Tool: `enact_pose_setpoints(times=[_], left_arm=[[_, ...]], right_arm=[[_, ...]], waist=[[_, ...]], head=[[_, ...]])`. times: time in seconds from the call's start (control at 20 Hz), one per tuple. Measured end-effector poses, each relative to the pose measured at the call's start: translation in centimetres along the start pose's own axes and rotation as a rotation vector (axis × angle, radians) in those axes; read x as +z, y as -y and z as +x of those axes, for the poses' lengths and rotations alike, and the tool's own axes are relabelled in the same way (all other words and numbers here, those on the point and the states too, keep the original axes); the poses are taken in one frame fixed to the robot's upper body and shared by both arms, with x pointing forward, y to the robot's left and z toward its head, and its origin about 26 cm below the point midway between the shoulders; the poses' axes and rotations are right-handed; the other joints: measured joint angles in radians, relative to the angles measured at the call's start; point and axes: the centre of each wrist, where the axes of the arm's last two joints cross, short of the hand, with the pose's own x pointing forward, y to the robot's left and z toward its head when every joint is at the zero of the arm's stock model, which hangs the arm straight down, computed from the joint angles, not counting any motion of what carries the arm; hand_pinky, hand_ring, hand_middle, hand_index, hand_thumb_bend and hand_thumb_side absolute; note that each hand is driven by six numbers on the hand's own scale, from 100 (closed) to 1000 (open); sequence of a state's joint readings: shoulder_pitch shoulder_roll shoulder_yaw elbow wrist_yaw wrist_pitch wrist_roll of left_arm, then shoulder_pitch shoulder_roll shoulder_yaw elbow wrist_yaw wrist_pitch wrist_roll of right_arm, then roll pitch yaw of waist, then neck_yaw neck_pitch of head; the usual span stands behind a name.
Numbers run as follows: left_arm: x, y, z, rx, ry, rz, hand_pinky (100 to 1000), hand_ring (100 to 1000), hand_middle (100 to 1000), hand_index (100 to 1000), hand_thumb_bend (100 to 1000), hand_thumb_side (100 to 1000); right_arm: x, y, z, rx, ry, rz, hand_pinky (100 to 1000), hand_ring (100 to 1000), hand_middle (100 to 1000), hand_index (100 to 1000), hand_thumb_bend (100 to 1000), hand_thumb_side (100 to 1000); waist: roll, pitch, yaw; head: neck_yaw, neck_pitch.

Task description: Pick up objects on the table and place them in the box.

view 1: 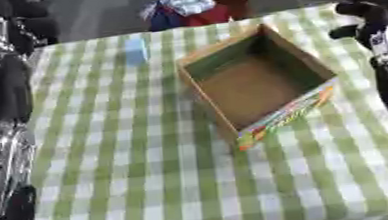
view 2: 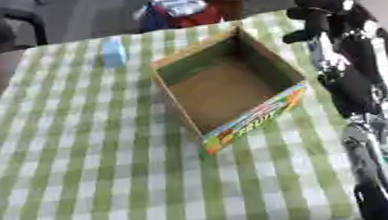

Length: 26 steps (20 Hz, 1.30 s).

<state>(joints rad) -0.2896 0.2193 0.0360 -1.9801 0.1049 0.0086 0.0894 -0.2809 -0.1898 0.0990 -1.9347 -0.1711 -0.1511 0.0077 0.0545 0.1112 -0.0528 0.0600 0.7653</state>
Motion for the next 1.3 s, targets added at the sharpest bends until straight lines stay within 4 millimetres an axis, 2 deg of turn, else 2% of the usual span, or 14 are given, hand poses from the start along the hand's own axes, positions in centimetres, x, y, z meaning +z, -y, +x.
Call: enact_pose_setpoints(times=[0.45,0.6,0.85,1.1,1.3], left_arm=[[0.0,0.0,0.0,0.002,0.002,0.003,680,609,617,771,100,736],[-0.3,0.1,0.2,0.013,0.018,0.016,689,636,646,787,100,724],[-3.3,-0.5,2.6,0.008,0.174,0.062,711,687,695,799,100,677],[-6.3,-1.4,5.8,-0.007,0.348,0.143,726,721,728,809,100,654],[-8.7,-2.6,7.9,-0.078,0.409,0.226,725,724,730,810,100,646]], right_arm=[[0.0,0.0,0.0,0.000,0.000,-0.002,614,768,721,740,100,335],[0.0,0.0,0.0,0.000,0.000,-0.003,613,768,721,740,100,335],[0.3,0.0,-0.1,-0.001,-0.011,-0.002,613,768,721,739,100,335],[0.4,-0.3,-0.2,-0.011,-0.020,0.014,612,768,720,739,100,333],[0.5,-0.6,-0.3,-0.022,-0.028,0.032,612,768,720,739,100,333]], waist=[[0.000,0.000,0.000],[0.000,-0.002,-0.001],[0.000,-0.017,-0.008],[-0.004,-0.028,-0.044],[-0.002,-0.031,-0.076]], head=[[0.000,0.000],[0.000,0.000],[0.007,0.000],[0.027,0.000],[0.052,0.000]])
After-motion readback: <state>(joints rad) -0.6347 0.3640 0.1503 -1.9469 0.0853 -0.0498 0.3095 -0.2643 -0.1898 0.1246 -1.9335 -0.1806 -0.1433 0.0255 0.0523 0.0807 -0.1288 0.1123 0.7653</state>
